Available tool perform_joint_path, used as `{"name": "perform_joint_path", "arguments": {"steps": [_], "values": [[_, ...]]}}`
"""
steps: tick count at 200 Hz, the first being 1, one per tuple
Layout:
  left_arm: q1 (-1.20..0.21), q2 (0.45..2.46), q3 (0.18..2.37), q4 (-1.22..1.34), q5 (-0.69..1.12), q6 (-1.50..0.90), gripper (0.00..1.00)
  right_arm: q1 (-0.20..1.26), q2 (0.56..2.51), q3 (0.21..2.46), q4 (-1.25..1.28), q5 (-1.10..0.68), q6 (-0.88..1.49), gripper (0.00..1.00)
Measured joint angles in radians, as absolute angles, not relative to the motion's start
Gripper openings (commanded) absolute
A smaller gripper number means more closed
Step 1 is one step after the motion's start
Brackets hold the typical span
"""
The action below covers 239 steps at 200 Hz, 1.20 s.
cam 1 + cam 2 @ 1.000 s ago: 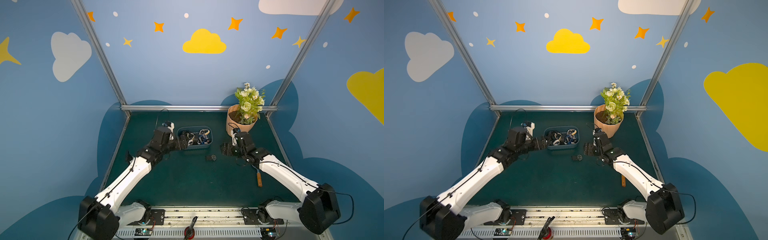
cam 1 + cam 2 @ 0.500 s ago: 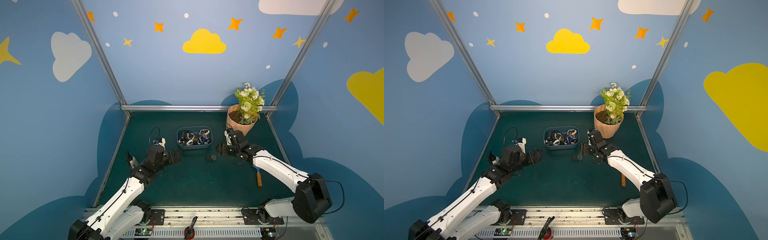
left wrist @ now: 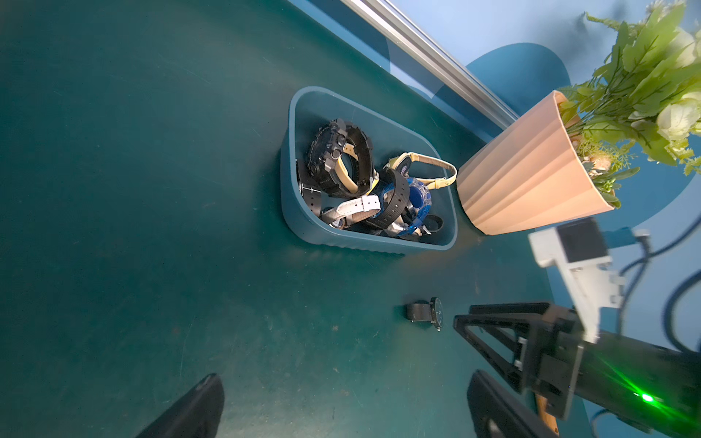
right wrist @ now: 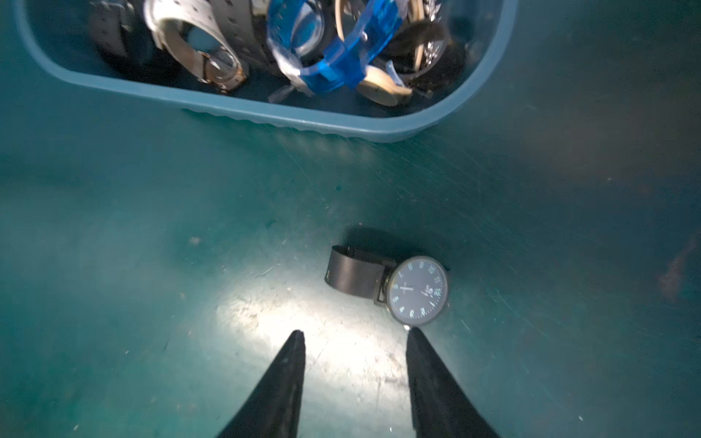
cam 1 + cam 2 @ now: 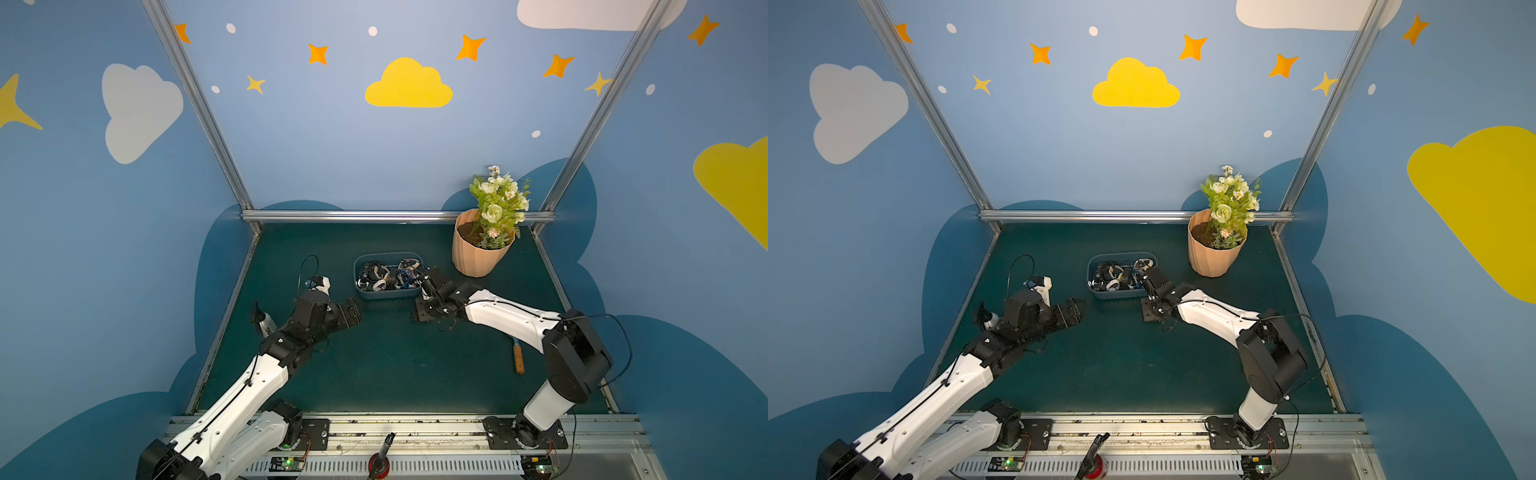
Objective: Put the watch into the storage box
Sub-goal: Pick up the watch at the center of the board.
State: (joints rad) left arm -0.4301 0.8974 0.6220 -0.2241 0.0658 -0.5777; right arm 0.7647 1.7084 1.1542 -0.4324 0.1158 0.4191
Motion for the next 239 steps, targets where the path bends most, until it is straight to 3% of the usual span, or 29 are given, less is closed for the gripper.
{"name": "perform_joint_path", "arguments": {"steps": [83, 124, 155, 187, 215, 239], "values": [[-0.43, 0.86, 0.594, -0.242, 0.044, -0.577, 1.0, 0.803, 1.876, 1.246, -0.443, 0.184, 0.423, 0.44], [-0.43, 0.856, 0.577, -0.239, 0.036, -0.577, 1.0, 0.804, 1.925, 1.247, -0.441, 0.235, 0.422, 0.4], [-0.43, 0.868, 0.577, -0.24, 0.036, -0.577, 1.0, 0.808, 1.949, 1.273, -0.443, 0.26, 0.42, 0.31], [-0.43, 0.869, 0.577, -0.24, 0.036, -0.577, 1.0, 0.809, 1.956, 1.283, -0.442, 0.273, 0.419, 0.12], [-0.43, 0.868, 0.577, -0.24, 0.036, -0.577, 1.0, 0.809, 1.955, 1.288, -0.435, 0.274, 0.419, 0.0], [-0.43, 0.868, 0.577, -0.24, 0.036, -0.577, 1.0, 0.809, 1.945, 1.285, -0.436, 0.279, 0.411, 0.0]]}}
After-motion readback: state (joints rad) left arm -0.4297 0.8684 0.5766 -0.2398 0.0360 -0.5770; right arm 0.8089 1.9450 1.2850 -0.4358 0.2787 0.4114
